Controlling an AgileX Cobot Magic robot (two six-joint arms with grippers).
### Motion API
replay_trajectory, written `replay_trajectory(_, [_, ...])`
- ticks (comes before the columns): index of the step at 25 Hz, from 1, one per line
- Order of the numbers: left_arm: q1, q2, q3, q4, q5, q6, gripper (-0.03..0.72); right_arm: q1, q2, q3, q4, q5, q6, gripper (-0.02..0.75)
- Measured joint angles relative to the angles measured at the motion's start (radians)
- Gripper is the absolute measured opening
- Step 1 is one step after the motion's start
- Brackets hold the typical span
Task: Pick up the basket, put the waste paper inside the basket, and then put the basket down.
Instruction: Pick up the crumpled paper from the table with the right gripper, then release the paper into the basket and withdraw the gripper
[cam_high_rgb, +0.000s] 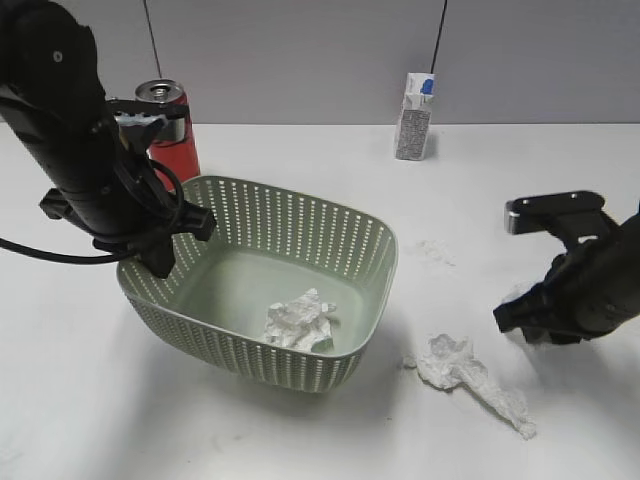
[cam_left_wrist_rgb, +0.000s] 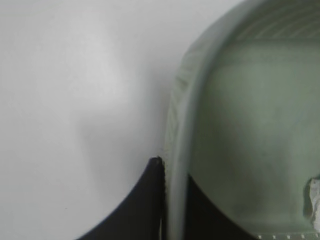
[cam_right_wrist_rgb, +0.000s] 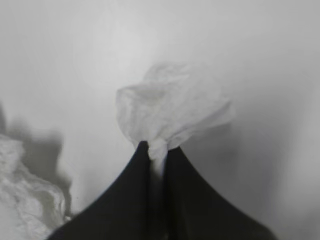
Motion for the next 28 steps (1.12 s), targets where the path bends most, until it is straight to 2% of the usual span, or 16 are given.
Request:
replay_trajectory(3, [0.0, 0.0, 0.0, 0.0, -0.002, 0.0, -0.001, 0.022, -0.109, -0.052, -0.001, 0.001, -0.05, -0.001])
replay_trajectory(6, [0.0, 0.0, 0.0, 0.0, -0.003, 0.0, -0.001, 0.099, -0.199, -0.144, 0.01, -0.003, -0.102, -0.003])
replay_trajectory(12, [0.0, 0.0, 0.0, 0.0, -0.004, 0.0, -0.001, 0.367, -0.197, -0.31, 0.022, -0.053, -0.12, -0.004])
replay_trajectory(15, [0.0, 0.0, 0.0, 0.0, -0.004, 0.0, -0.001, 0.455, -0.139, -0.322, 0.022, -0.099, -0.121, 0.024])
replay_trajectory(16, [0.0, 0.0, 0.0, 0.0, -0.004, 0.0, -0.001, 0.471, -0.112, -0.323, 0.022, -0.1, -0.121, 0.062])
replay_trajectory(18, [0.0, 0.0, 0.0, 0.0, -0.004, 0.0, -0.001, 0.49, -0.062, -0.323, 0.022, -0.099, -0.122, 0.185])
replay_trajectory(20, [0.0, 0.0, 0.0, 0.0, -0.004, 0.0, -0.001, 0.494, -0.022, -0.323, 0.022, -0.098, -0.122, 0.372])
replay_trajectory(22, [0.0, 0.0, 0.0, 0.0, -0.002, 0.0, -0.001, 0.494, -0.011, -0.323, 0.021, -0.095, -0.122, 0.52])
replay_trajectory(23, [0.0, 0.0, 0.0, 0.0, 0.002, 0.0, -0.001, 0.494, -0.015, -0.323, 0.019, -0.095, -0.122, 0.567])
replay_trajectory(25, [0.0, -0.001, 0.0, 0.0, 0.007, 0.0, -0.001, 0.481, -0.037, -0.323, 0.001, -0.085, -0.118, 0.601])
replay_trajectory(28, [0.0, -0.001, 0.0, 0.0, 0.017, 0.0, -0.001, 0.425, -0.116, -0.325, -0.032, -0.012, -0.07, 0.601])
